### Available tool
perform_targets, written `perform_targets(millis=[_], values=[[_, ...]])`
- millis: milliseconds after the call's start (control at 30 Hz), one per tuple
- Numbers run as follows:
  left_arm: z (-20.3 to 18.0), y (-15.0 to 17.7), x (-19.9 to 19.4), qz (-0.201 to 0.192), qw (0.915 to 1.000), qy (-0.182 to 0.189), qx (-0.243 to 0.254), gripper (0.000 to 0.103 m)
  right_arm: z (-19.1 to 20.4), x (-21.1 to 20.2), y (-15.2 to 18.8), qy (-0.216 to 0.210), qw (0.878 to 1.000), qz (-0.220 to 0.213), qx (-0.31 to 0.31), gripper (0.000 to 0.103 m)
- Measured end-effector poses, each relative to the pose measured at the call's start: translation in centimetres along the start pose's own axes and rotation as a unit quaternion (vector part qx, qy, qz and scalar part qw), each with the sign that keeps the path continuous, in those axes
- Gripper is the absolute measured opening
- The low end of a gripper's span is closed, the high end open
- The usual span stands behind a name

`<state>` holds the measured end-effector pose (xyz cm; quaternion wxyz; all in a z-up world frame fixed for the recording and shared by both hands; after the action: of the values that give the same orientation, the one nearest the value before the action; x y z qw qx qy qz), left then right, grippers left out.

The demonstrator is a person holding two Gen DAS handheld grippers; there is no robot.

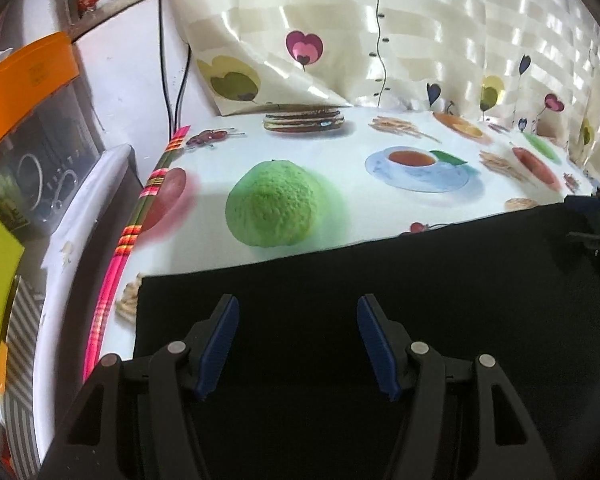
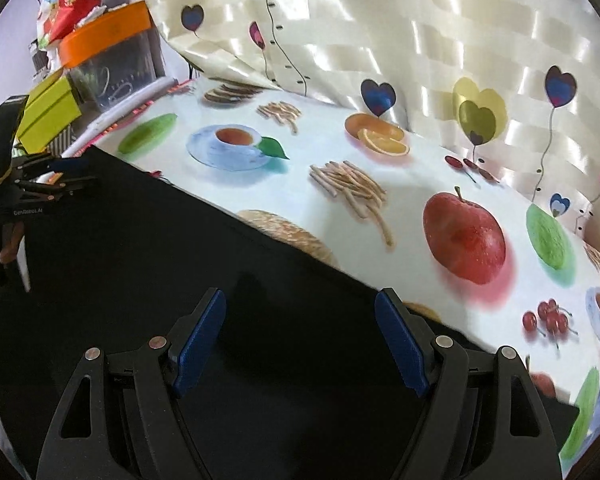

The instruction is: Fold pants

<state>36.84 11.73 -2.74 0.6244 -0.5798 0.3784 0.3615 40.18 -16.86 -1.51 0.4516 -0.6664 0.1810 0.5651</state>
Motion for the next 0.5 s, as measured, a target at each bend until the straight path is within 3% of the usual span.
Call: perform_targets(millis=[333, 367, 433, 467, 500], values=[[0.2, -0.2, 0.4, -0.008, 0.9999, 0.008, 0.001, 0.069, -0.8, 1.2, -0.5, 0.002, 1.000, 0.015, -0.014, 0.076], [0.0, -0.2, 0.4, -0.008, 0.9999, 0.010, 0.006, 0.063, -0.7, 1.1, -0.5, -0.002, 1.000, 0.017, -0.016, 0.070], [-0.6, -0.1, 0.2, -0.010, 0.9997, 0.012, 0.019, 0.052, -0.3, 0.8, -0.5, -0.010, 0.999, 0.013, -0.028, 0.044], [-1.0, -0.1, 0.1, -0.011, 0.9995, 0.015, 0.026, 0.042, 0.1, 0.7, -0.5, -0.013, 0.999, 0.012, -0.035, 0.023], [-1.4, -0.1, 0.0, -0.011, 0.9993, 0.017, 0.033, 0.030, 0.7, 0.6, -0.5, -0.013, 0.999, 0.013, -0.045, 0.013]])
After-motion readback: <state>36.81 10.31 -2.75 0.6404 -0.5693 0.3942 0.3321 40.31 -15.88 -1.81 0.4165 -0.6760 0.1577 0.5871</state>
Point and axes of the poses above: each gripper's, at about its wrist camera, not at the fingertips, and x roughly the way its jaws point, z to its left, y to its underside, the point moved 4 cm from there along x, roughly the way its jaws point, and after that the axes turned 10 degrees about z, right-handed, at the moved point
